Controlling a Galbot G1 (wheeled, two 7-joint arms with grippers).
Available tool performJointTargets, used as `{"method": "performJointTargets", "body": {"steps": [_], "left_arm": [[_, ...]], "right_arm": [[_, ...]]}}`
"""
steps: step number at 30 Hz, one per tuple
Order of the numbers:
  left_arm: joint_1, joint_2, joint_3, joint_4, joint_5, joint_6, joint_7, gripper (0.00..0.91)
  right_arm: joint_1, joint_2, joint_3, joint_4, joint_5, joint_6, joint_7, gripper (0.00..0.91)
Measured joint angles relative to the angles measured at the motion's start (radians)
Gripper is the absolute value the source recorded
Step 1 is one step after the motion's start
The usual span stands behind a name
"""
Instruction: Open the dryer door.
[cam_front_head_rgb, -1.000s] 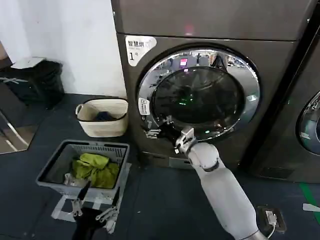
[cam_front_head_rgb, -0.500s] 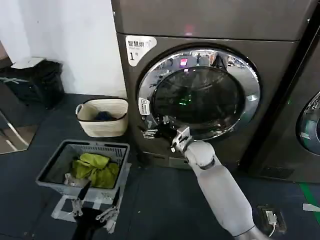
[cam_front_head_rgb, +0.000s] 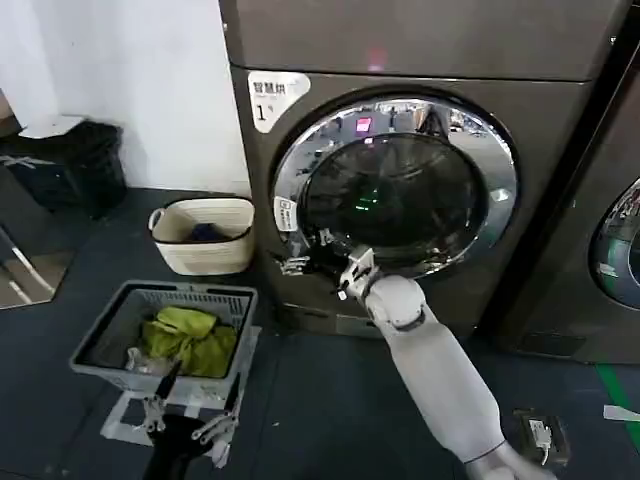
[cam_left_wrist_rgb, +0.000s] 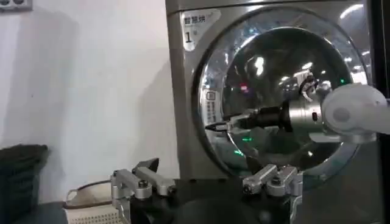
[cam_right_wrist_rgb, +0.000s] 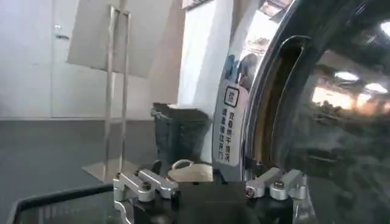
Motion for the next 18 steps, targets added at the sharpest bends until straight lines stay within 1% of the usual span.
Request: {"method": "performJointTargets", "body": {"steps": [18], "left_arm": [[0.000, 0.001, 0.000, -0.004, 0.000, 0.002, 0.001, 0.907]], "right_arm": [[-0.056, -0.037, 0.029, 0.065, 0.103, 0.003, -0.096, 0.907]]}}
